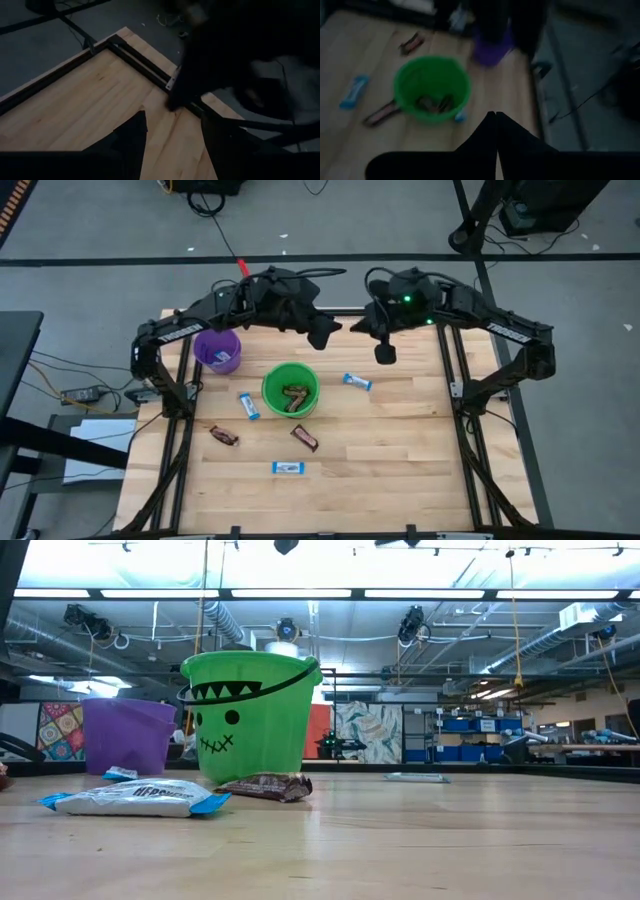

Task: Sort candy by brand, put in halloween buckets
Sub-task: Put the white chocolate bar into the violet bucket

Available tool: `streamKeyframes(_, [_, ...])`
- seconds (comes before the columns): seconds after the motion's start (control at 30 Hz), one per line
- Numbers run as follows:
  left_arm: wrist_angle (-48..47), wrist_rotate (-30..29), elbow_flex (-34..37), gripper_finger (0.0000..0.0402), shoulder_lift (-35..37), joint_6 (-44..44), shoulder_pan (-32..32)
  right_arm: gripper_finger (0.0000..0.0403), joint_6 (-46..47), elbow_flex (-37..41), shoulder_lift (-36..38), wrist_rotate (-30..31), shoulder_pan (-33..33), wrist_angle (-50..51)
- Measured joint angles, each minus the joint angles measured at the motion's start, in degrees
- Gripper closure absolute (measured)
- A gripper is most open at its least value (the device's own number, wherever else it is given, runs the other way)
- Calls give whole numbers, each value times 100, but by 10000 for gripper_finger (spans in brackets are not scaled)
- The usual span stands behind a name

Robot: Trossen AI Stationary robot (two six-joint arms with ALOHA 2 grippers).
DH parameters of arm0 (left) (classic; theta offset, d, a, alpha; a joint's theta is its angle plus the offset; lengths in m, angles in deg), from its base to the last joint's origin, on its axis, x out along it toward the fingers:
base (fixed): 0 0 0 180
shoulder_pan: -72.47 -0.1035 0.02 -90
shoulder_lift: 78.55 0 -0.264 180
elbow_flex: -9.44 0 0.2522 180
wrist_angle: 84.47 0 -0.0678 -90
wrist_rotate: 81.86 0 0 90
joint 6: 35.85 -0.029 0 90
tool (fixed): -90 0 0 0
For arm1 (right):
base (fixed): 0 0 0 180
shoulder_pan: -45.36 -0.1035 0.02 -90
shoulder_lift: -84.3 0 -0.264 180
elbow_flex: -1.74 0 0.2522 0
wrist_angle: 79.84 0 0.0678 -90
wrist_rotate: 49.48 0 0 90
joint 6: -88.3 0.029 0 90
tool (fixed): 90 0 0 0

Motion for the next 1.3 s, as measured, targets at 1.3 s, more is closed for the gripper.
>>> streamKeyframes(1.3, [-215,588,0,209,8,-676,201,287,1253,4745,-123,-1400,518,-2465])
